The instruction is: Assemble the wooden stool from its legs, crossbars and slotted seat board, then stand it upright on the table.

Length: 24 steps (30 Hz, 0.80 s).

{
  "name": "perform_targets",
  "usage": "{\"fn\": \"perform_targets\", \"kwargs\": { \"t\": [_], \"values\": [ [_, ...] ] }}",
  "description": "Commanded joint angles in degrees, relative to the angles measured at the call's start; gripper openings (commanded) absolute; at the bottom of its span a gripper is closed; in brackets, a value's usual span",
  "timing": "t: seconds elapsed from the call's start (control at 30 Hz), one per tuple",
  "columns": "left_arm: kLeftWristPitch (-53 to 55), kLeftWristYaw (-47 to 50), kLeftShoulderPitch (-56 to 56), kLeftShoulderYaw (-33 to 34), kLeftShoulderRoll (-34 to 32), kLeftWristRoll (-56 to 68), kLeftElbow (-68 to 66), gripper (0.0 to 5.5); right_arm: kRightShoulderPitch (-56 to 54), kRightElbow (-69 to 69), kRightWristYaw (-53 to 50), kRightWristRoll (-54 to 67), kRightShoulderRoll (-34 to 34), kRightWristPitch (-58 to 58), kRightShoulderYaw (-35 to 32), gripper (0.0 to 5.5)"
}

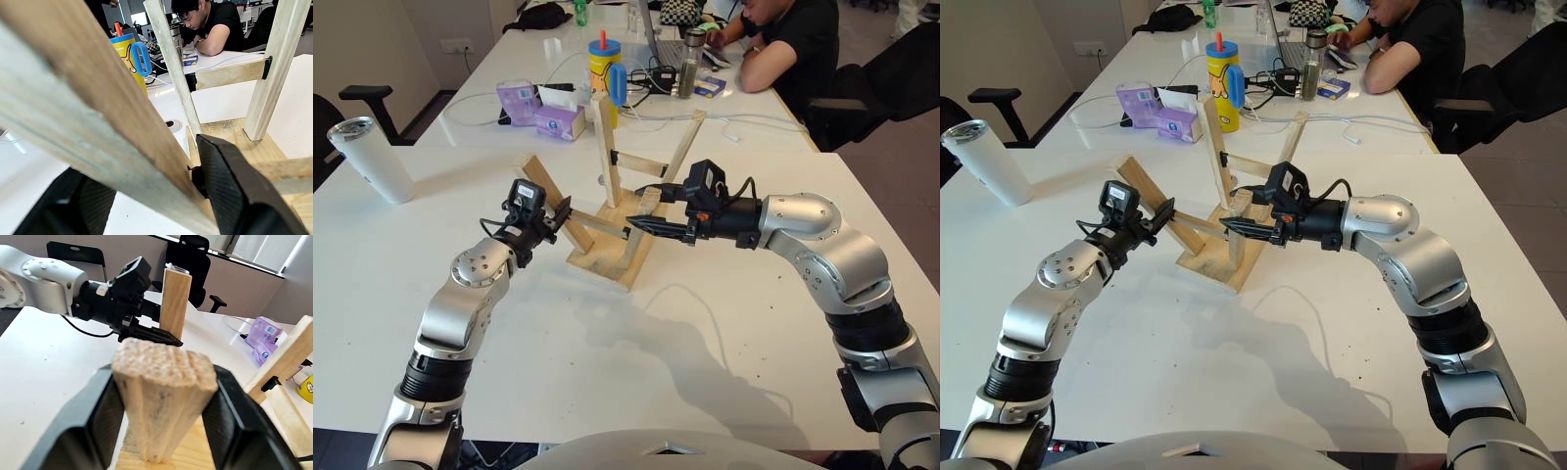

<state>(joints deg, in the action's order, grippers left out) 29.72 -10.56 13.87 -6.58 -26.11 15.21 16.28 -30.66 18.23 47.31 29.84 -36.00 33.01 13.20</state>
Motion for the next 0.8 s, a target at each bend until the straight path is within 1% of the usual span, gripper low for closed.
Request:
{"fn": "perform_targets", "kwargs": {
  "t": [0.03,0.07,0.17,0.27,0.37,0.43,0.47,0.5,0.63,0.8],
  "values": [
    [3.2,-4.7,-3.7,-6.0,2.2,-0.8,-3.8,3.2,3.3,-1.7,0.7,-2.9,0.0,4.5,5.0,2.09],
    [2.7,-5.0,-3.7,-6.3,2.4,-1.5,-4.7,3.31,3.2,-2.0,0.3,-3.1,0.2,4.7,5.1,2.09],
    [1.5,-5.0,-3.3,-6.0,3.2,-2.8,-6.5,3.33,2.8,-2.9,-0.5,-3.3,0.8,5.0,5.1,2.09],
    [-0.9,-5.0,-1.9,-2.5,5.3,-0.6,-4.9,3.33,2.6,-3.2,-1.2,-3.2,1.2,5.1,4.7,2.09],
    [-2.3,-5.6,-1.1,-0.5,7.0,1.1,-3.8,3.33,2.5,-3.4,-1.5,-3.3,1.4,5.2,4.5,2.09],
    [-1.7,-5.7,0.6,3.3,10.2,6.5,-0.7,3.33,2.2,-4.0,-2.0,-3.3,1.8,5.6,4.4,2.09],
    [-1.0,-5.4,1.3,5.1,11.7,9.4,0.6,3.33,2.0,-4.0,-2.2,-3.2,1.9,5.8,4.3,2.45],
    [-0.3,-4.9,1.7,6.5,12.7,11.3,1.7,3.33,2.0,-3.9,-2.3,-3.1,1.9,5.9,4.1,2.57],
    [1.6,-3.8,2.3,10.1,13.4,13.7,1.5,3.33,1.6,-3.9,-2.8,-3.6,3.3,5.3,2.6,2.61],
    [2.8,-3.1,2.5,11.6,13.9,14.5,0.8,3.33,-0.5,-5.1,-5.6,-3.3,7.1,4.3,-1.5,2.61]
  ]
}}
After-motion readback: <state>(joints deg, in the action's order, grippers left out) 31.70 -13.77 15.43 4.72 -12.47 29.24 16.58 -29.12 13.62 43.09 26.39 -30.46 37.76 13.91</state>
